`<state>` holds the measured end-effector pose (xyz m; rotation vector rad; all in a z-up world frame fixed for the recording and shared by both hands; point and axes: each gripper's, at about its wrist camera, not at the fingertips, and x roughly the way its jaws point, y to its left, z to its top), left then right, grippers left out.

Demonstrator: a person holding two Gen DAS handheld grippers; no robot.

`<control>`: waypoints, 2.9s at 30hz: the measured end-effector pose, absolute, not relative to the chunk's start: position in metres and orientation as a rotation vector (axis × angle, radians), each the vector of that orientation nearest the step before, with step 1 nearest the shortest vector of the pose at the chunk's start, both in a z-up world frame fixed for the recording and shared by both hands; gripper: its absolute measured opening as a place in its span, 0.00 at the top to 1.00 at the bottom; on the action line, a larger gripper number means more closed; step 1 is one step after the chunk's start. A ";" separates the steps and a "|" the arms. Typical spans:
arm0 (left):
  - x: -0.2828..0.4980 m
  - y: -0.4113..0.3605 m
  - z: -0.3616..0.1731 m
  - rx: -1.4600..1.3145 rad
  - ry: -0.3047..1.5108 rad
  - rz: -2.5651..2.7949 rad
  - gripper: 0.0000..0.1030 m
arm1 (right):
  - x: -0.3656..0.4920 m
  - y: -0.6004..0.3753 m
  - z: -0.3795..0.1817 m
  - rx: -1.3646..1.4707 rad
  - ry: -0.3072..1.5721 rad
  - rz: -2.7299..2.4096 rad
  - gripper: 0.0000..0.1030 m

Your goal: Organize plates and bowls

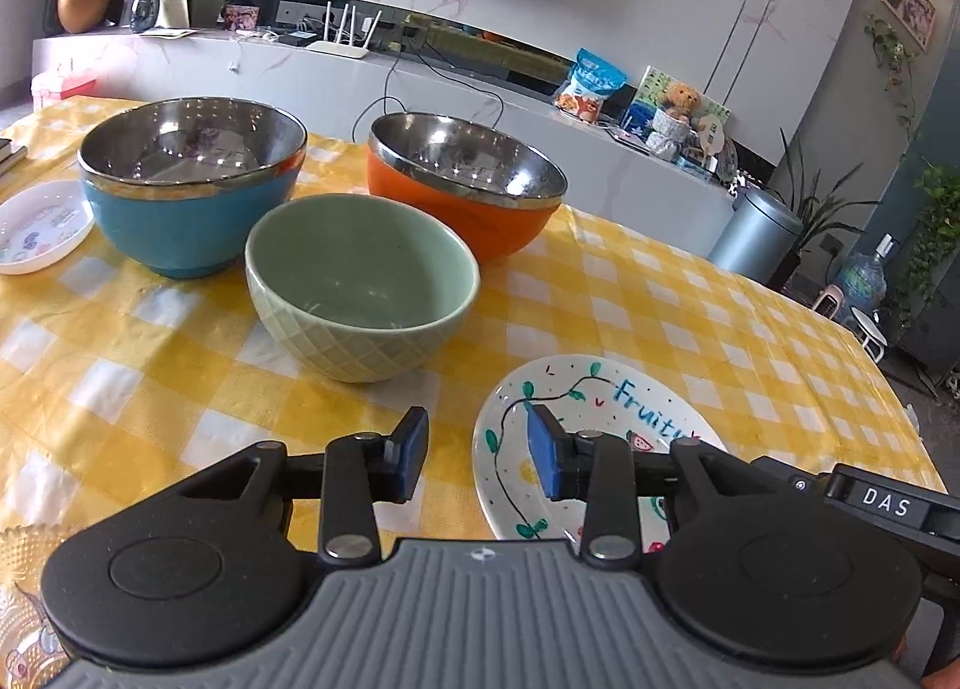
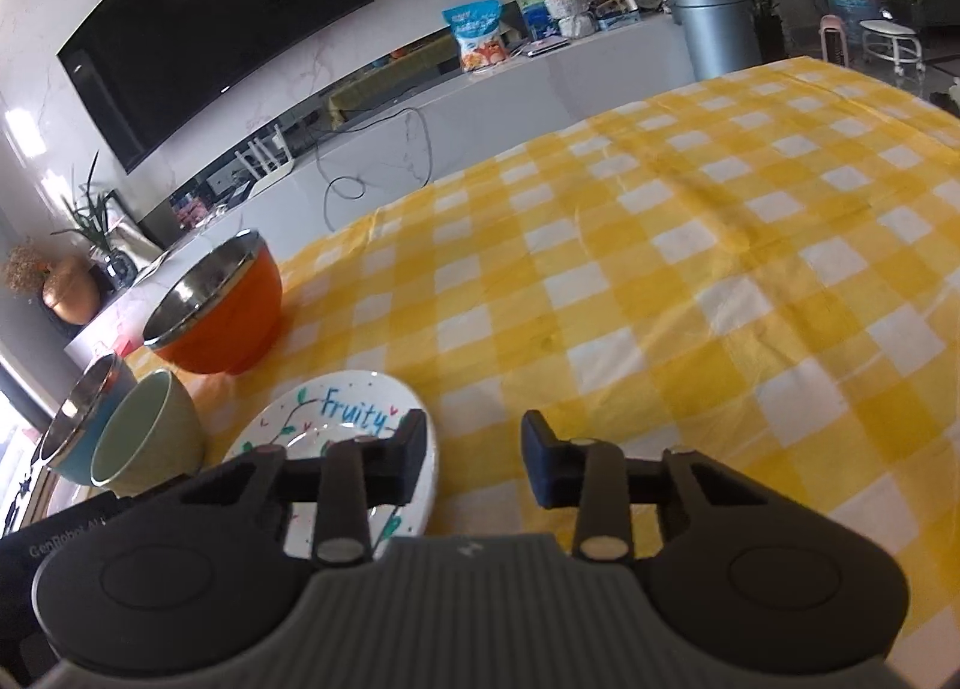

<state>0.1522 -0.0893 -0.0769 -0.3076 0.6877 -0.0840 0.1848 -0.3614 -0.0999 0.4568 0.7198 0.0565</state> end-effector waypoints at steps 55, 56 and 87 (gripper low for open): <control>0.063 -0.025 -0.031 -0.387 0.682 -0.090 0.87 | 0.104 -0.319 -0.063 0.604 0.728 0.276 0.92; 0.060 -0.020 -0.030 -0.390 0.687 -0.086 0.87 | 0.100 -0.314 -0.062 0.611 0.724 0.282 0.93; 0.004 0.076 -0.059 -0.505 0.764 0.048 0.87 | 0.060 -0.209 -0.070 0.554 0.798 0.384 0.93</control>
